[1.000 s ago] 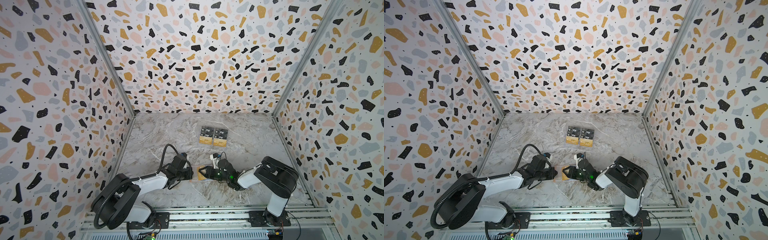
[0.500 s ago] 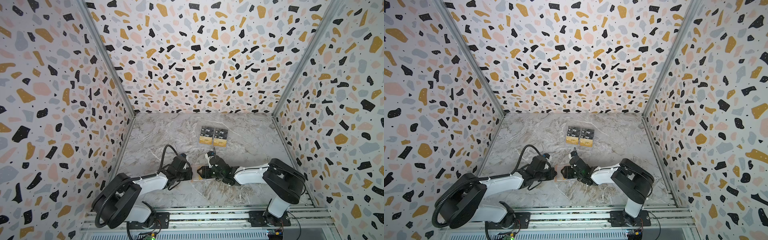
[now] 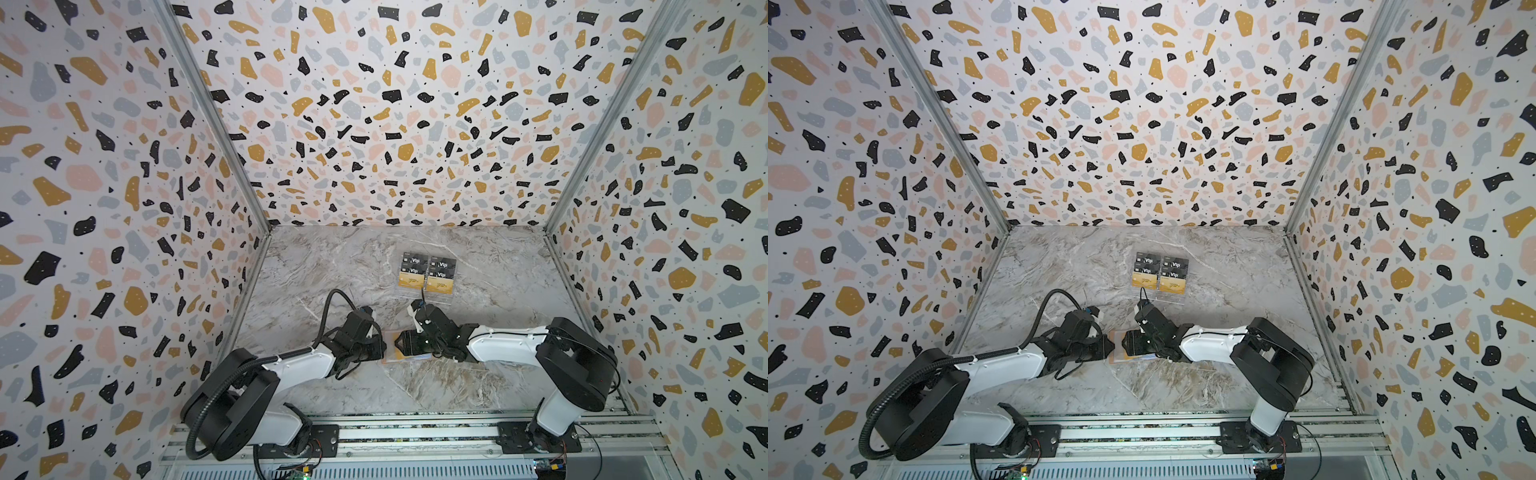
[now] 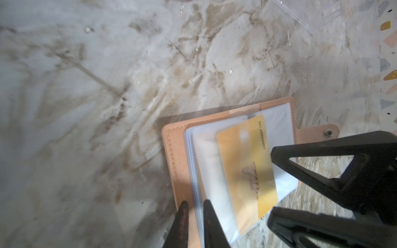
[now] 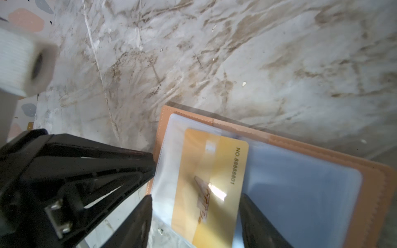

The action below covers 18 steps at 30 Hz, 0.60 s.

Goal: Insert credit cards into a card holder
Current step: Insert the credit card into the card slot.

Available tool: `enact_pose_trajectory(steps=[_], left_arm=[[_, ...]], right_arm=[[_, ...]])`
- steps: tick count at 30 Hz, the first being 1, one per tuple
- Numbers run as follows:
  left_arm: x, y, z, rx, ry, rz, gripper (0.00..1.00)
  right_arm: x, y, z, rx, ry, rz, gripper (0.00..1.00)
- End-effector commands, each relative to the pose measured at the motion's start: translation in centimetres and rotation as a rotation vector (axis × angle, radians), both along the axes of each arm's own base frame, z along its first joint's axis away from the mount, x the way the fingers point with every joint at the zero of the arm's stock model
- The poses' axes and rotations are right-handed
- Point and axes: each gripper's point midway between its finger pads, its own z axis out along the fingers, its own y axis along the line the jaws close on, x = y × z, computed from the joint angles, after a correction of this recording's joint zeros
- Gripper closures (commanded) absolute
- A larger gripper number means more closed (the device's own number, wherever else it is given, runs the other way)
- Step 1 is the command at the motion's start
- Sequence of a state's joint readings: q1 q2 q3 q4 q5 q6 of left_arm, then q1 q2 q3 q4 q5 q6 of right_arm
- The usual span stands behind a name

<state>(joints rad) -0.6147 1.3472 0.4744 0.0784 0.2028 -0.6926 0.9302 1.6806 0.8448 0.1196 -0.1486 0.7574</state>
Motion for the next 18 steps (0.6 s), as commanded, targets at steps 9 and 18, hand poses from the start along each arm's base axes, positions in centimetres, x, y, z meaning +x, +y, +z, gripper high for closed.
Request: enact_pose_trajectory(steps=[9, 18], left_arm=[[1.0, 1.5, 0.7, -0.003, -0.004, 0.047, 0.58], [0.7, 0.9, 0.1, -0.043, 0.012, 0.031, 0.68]], right_arm=[[-0.2, -0.5, -0.7, -0.074, 0.075, 0.025, 0.35], [0.1, -0.3, -0.2, -0.058, 0.077, 0.03, 0.35]])
